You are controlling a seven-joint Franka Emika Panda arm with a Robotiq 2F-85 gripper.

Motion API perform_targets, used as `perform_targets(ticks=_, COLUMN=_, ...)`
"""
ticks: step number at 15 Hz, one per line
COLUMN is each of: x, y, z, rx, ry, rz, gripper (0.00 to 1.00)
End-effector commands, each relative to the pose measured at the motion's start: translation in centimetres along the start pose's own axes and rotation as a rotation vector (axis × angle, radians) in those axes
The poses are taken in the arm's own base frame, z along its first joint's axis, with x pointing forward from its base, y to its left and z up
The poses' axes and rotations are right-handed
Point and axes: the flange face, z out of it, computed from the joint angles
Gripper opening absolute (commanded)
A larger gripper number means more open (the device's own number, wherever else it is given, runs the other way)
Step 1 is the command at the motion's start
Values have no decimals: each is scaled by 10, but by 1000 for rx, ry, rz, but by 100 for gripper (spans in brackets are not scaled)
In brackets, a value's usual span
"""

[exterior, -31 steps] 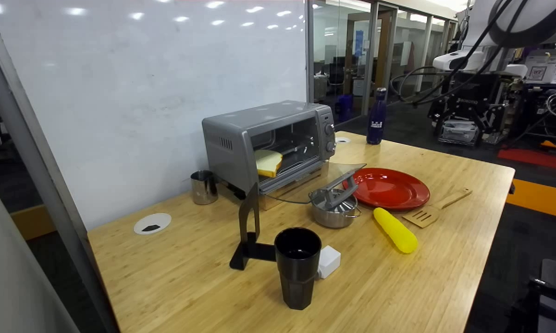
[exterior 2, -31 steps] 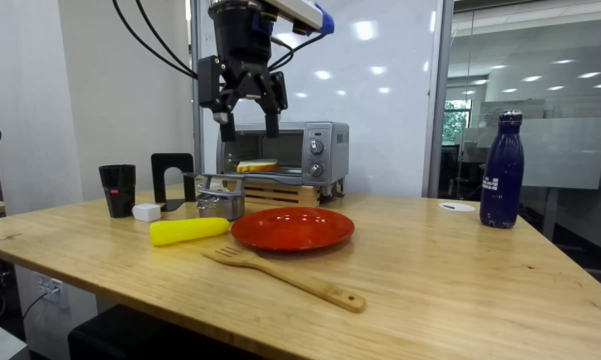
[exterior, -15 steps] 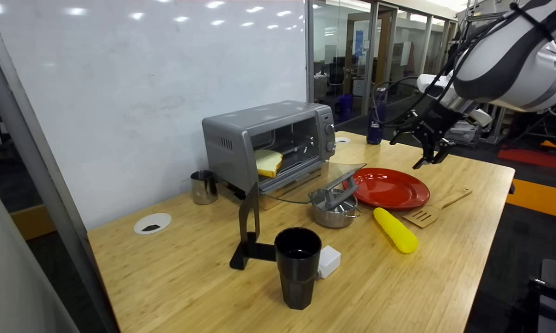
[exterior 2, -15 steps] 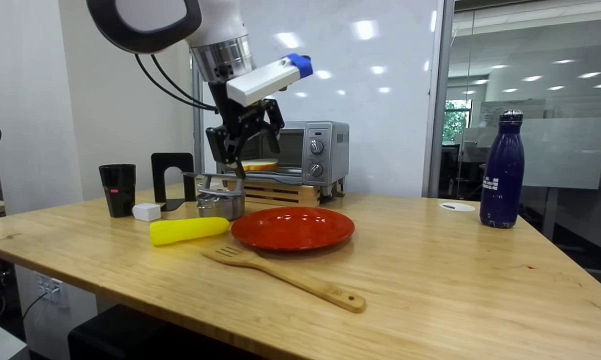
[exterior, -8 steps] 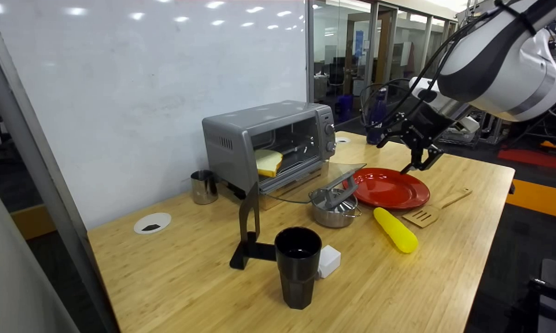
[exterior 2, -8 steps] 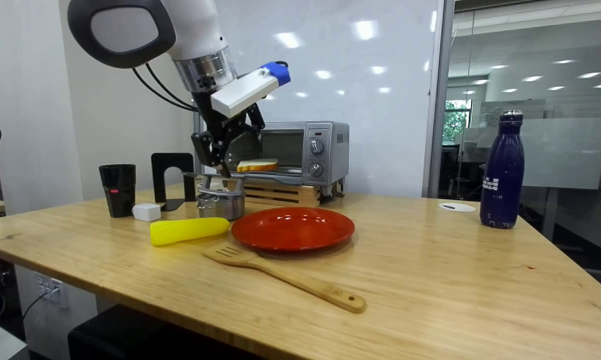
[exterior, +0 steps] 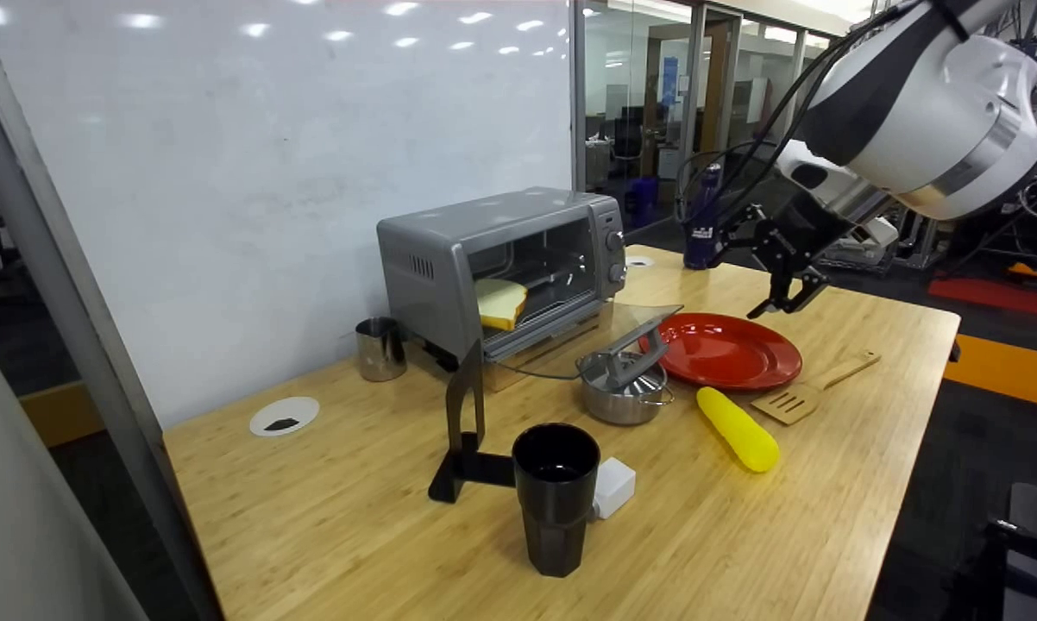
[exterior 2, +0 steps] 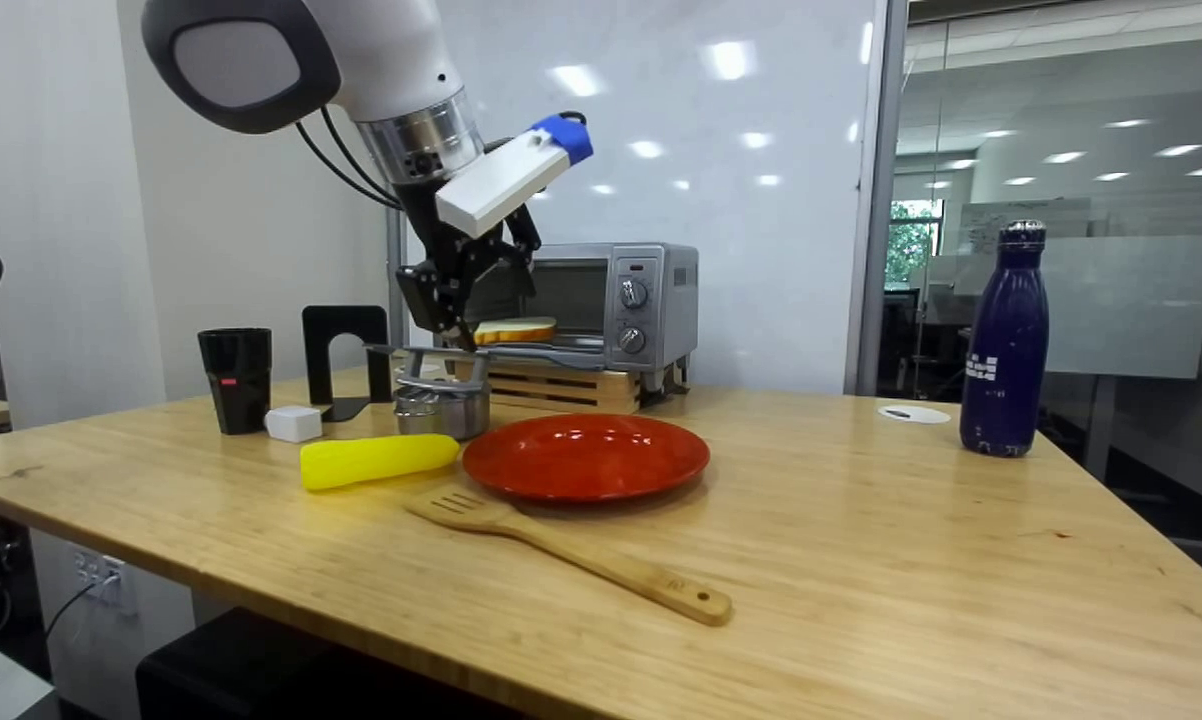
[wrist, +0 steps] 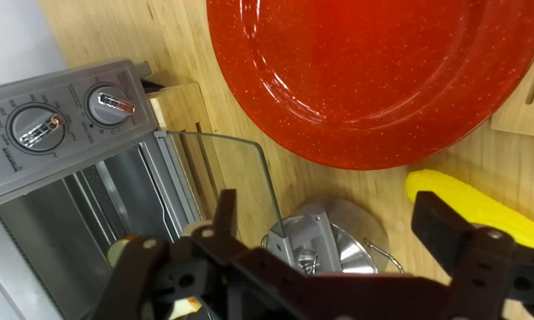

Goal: Open the oven, use the spatula to put the slice of bread in the oven, the close the oven

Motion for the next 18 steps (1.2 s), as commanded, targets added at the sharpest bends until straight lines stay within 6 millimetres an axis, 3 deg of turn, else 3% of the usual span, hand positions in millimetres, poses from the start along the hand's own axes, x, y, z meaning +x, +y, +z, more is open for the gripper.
perform_targets(ticks=1, x=-5, y=7, z=6, rx=-24, ry=-17, rz=-22, gripper=100)
perform_targets(ticks=11, x=1, y=16, z=16, rx=-21, ry=-32, rz=-47, gripper=100)
perform_targets(ticks=18, x=6, y=-22, z=44, rx=102, ry=-1, rz=-46, gripper=100)
